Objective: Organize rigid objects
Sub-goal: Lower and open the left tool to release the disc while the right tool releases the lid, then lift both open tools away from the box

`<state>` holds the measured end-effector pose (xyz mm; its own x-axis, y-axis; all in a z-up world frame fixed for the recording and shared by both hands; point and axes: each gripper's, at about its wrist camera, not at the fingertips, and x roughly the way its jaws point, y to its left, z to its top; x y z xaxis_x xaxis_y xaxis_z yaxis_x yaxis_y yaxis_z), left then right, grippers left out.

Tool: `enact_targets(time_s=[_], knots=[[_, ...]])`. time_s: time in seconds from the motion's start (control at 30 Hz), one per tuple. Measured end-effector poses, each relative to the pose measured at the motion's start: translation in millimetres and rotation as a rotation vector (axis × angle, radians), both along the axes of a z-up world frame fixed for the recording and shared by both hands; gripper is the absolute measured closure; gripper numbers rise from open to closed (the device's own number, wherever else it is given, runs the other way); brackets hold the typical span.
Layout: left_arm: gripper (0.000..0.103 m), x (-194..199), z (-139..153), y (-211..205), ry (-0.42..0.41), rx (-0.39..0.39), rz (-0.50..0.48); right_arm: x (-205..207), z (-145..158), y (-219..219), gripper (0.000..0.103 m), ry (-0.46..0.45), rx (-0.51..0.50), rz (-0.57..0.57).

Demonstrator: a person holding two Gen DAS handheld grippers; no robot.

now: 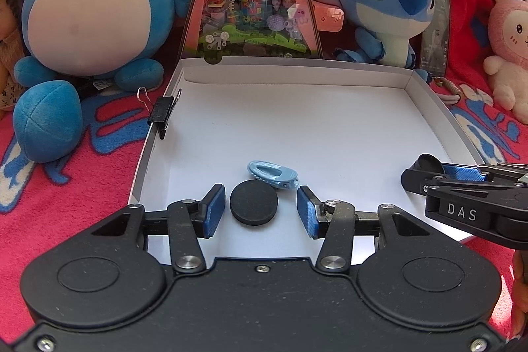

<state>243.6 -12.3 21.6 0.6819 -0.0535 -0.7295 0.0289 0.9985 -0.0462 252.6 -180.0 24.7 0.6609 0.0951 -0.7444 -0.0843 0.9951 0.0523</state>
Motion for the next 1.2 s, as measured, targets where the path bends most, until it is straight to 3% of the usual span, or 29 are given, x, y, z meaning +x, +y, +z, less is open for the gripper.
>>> enact_targets(time_s=[0.17, 0.33, 0.5, 1.2], knots=[[0.047, -2.7, 0.7, -0.7, 0.001, -0.001, -0.008, -1.8, 0.1, 3.8, 0.040, -0.001, -0.013, 0.011], [0.030, -7.9, 4.7, 1.4, -0.022, -0.007, -0.005, -3.4, 0.1, 3.8, 0.037, -0.002, -0.022, 0.014], [0.025, -16.3, 12.9, 1.4, -0.057, 0.001, -0.020, -7.6, 1.2, -2.4, 0.033, -0.006, -0.012, 0.001], [0.022, -63.1, 32.2, -2.1, -0.126, 0.020, -0.090, -49.6, 23.3, -12.4, 0.024, -0.094, -0.028, 0.050]])
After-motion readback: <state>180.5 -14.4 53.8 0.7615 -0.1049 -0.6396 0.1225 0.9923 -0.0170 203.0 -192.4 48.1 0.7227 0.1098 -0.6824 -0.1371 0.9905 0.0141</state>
